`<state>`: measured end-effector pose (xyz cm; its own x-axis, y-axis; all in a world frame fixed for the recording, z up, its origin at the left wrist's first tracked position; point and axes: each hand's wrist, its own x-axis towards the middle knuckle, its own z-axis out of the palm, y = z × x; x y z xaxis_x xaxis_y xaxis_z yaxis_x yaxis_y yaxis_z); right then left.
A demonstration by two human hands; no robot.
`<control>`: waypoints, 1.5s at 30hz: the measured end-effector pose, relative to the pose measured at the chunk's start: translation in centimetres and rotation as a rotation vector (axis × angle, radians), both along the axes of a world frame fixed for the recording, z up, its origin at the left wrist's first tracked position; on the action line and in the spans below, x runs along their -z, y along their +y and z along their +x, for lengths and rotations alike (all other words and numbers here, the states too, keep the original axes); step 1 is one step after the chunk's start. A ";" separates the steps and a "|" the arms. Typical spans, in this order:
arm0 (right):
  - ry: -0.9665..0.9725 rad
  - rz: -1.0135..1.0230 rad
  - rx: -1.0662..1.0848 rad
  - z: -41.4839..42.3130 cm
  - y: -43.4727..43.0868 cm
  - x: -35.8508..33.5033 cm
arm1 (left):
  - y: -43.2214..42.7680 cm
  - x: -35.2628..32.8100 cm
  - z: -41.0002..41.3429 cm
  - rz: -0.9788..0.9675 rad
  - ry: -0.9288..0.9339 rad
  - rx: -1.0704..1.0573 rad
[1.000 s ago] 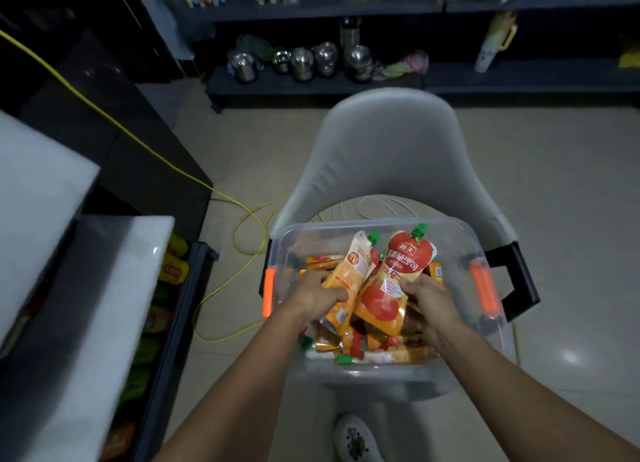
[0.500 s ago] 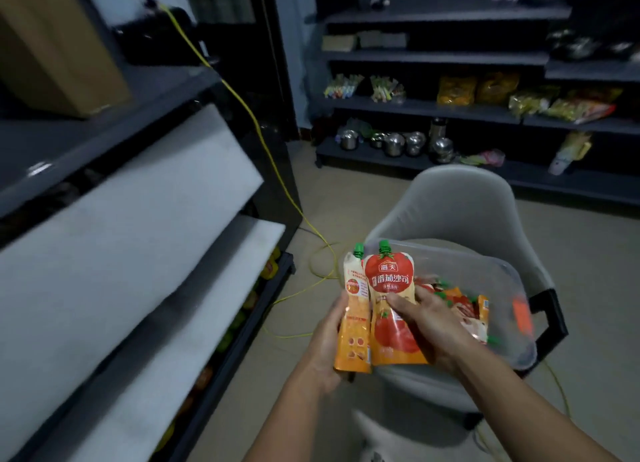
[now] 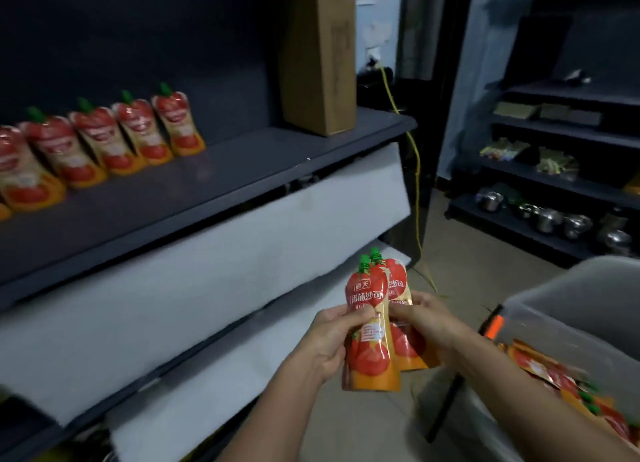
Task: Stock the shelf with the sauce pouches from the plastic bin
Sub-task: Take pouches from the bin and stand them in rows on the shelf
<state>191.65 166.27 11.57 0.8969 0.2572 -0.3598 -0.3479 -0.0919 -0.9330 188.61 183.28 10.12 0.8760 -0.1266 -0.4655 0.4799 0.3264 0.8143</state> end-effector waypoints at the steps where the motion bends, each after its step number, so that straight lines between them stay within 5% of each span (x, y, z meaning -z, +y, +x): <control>1: -0.008 0.011 -0.034 0.5 1.6 -0.5 | 1.7 -0.6 0.1 0.025 -0.017 -0.019; 13: -0.188 0.197 -0.290 8.4 24.4 -9.2 | 23.8 -10.0 1.8 0.283 -0.339 -0.378; 29: -0.448 0.325 -0.249 17.3 47.4 -13.9 | 46.7 -15.3 9.1 0.402 -0.528 -0.911; 40: -0.477 0.290 -0.426 24.4 52.3 -14.7 | 52.3 -15.7 14.7 0.433 -0.552 -0.934; 45: -0.621 0.101 -0.618 27.3 51.8 -17.2 | 54.7 -19.5 14.4 0.817 -0.466 -0.714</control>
<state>218.98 218.08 28.72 0.6129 0.7651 0.1976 0.3096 -0.0023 -0.9509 203.05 237.96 29.63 0.7340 0.6483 0.2022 0.0010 -0.2989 0.9543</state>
